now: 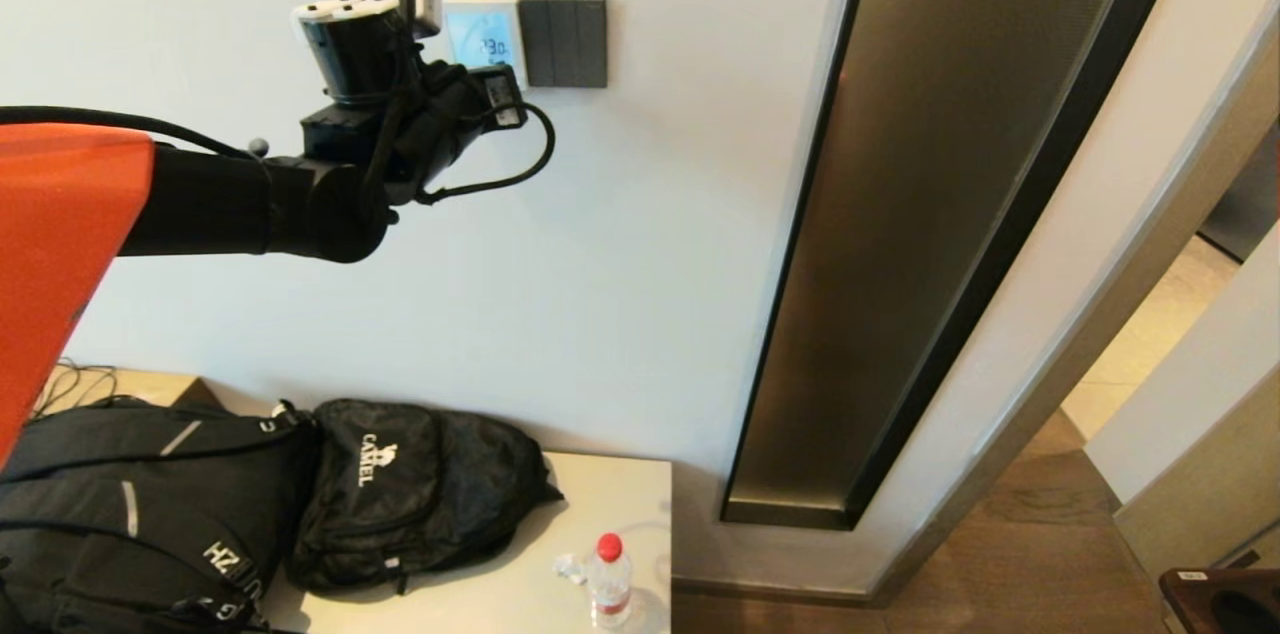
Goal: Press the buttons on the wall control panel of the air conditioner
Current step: Turn on the central air conditioner, then press the temperature increase button
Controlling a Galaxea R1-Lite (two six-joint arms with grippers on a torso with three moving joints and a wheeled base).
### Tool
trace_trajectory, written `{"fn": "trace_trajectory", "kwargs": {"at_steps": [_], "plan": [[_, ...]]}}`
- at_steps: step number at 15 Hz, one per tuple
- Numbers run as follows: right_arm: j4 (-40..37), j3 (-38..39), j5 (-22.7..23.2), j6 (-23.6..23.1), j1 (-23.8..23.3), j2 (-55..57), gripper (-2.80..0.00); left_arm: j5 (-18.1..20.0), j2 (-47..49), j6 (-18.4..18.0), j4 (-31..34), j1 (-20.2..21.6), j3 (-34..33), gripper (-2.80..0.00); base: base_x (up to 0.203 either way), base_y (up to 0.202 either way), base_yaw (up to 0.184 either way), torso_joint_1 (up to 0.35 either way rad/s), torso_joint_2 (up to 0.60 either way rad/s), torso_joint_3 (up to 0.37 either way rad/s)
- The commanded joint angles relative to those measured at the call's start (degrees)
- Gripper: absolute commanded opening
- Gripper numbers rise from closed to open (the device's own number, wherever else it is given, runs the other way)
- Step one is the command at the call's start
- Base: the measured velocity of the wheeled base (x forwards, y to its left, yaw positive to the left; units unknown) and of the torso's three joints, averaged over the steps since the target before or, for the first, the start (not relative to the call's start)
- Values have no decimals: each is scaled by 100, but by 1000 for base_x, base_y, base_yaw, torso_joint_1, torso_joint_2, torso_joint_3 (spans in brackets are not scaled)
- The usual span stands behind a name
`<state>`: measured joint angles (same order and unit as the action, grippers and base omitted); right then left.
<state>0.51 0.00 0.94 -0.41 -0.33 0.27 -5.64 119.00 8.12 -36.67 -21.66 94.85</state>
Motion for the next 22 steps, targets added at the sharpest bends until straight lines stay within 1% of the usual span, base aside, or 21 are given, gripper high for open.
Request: {"fn": "trace_trajectory", "kwargs": {"at_steps": [1,3,6,10,13,15,22], "plan": [[2,0,3,-2,-2,8,-280,1,-389,-1,-194,32,-454,-280,0,0,0,0,0,0],[2,0,3,-2,-2,8,-280,1,-319,-3,-261,118,-489,-280,0,0,0,0,0,0],[2,0,3,-2,-2,8,-280,4,-87,-11,-247,122,-384,-280,0,0,0,0,0,0],[2,0,3,-2,-2,8,-280,2,493,-29,-178,214,186,-280,0,0,0,0,0,0],[2,0,3,-2,-2,8,-280,1,580,-63,-150,215,334,-280,0,0,0,0,0,0],[2,0,3,-2,-2,8,-280,9,683,-204,-121,224,469,-280,0,0,0,0,0,0],[2,0,3,-2,-2,8,-280,10,677,-205,-59,216,604,-280,0,0,0,0,0,0]]}}
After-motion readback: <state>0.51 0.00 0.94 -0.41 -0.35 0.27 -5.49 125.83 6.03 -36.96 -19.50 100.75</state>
